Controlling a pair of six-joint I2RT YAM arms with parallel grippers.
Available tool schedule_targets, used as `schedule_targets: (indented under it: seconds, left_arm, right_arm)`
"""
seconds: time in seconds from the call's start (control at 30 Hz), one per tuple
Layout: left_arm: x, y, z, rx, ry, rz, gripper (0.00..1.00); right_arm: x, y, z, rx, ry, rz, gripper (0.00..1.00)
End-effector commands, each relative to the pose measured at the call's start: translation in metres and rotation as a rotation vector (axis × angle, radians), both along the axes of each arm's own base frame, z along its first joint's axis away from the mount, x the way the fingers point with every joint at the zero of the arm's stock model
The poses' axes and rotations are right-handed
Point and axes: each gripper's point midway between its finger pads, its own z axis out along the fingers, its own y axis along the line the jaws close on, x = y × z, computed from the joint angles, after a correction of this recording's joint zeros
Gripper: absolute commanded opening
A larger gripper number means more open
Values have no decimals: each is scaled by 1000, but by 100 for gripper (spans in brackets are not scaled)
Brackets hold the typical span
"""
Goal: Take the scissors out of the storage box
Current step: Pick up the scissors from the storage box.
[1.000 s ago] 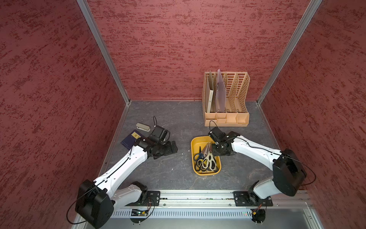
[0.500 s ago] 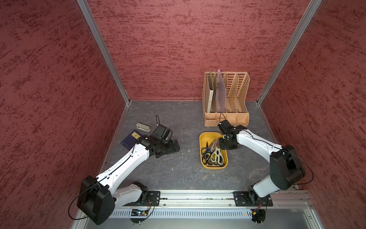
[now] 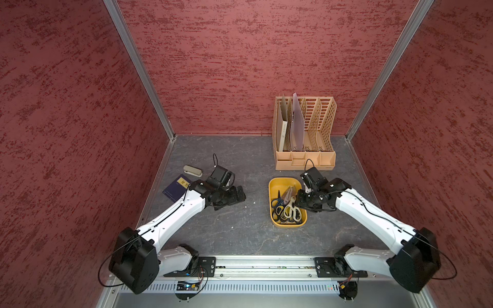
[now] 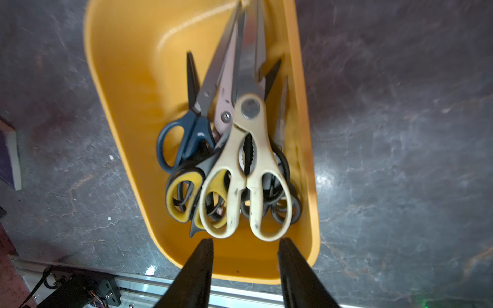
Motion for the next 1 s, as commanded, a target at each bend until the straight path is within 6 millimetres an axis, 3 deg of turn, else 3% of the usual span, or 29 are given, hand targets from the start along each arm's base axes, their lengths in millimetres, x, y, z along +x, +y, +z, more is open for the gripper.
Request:
schedule_targets:
  seconds: [0.0, 0.37, 0.67, 0.97]
  left_arm:
    - [8, -11, 5, -44, -14, -1, 100]
    - [1, -1, 1, -4, -9, -1, 100]
    - [-1, 10, 0, 9, -12, 18, 100]
    - [1, 14, 1, 8, -17, 23, 100]
  right_arm:
    - [-2, 16, -11, 10, 37, -28, 45]
    - [11, 16, -34, -99, 27, -31, 45]
    - [16, 30, -56, -82, 63, -12, 43]
    - [14, 28, -49, -75, 48, -14, 30]
